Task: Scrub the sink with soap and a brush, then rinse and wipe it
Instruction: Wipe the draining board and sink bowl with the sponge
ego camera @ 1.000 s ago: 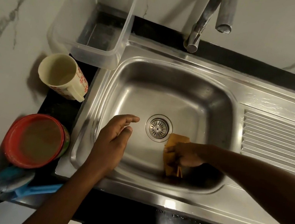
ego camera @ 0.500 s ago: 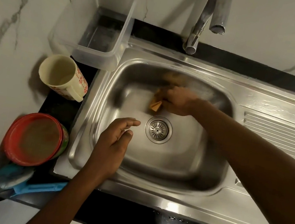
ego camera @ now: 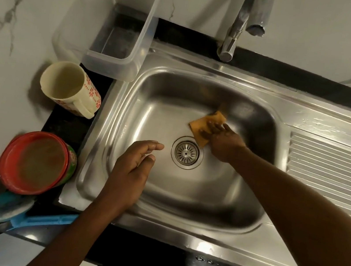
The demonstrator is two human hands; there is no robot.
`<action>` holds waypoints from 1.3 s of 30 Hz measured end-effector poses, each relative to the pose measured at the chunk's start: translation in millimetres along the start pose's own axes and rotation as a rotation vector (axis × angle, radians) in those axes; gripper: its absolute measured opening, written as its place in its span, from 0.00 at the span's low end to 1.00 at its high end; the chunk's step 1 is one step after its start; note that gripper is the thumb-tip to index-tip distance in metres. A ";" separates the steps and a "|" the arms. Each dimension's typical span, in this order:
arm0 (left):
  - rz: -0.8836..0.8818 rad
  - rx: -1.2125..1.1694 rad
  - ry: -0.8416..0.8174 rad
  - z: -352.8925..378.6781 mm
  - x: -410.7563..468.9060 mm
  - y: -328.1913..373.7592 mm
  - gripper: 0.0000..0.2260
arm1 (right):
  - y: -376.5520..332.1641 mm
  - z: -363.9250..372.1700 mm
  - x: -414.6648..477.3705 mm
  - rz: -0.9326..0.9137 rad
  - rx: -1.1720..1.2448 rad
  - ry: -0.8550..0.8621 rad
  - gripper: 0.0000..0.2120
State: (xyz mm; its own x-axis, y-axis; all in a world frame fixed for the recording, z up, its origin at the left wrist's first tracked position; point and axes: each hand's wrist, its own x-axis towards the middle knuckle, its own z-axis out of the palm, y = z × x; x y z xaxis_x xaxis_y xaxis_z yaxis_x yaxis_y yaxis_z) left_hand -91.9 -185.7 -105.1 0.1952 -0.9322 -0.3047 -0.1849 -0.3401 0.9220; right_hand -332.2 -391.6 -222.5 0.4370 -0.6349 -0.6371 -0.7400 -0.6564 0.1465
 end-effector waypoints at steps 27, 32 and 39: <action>0.060 0.032 0.016 -18.8 -18.6 21.8 0.16 | -102.5 -9.8 -117.6 0.085 0.777 -0.424 0.11; 0.080 0.062 0.034 -28.7 -17.0 31.2 0.15 | -97.4 -20.7 -125.2 -0.104 1.474 -0.151 0.05; 0.094 0.041 -0.028 -46.1 -14.5 50.6 0.35 | -101.1 -100.4 -160.1 -0.157 1.938 0.200 0.16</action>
State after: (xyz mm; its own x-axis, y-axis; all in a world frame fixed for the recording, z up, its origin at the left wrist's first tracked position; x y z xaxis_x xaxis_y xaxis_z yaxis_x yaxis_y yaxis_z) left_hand -59.7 -183.7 -43.0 0.1479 -0.9632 -0.2243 -0.2406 -0.2550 0.9365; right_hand -276.0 -264.4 -59.3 0.4834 -0.7460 -0.4580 -0.1039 0.4706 -0.8762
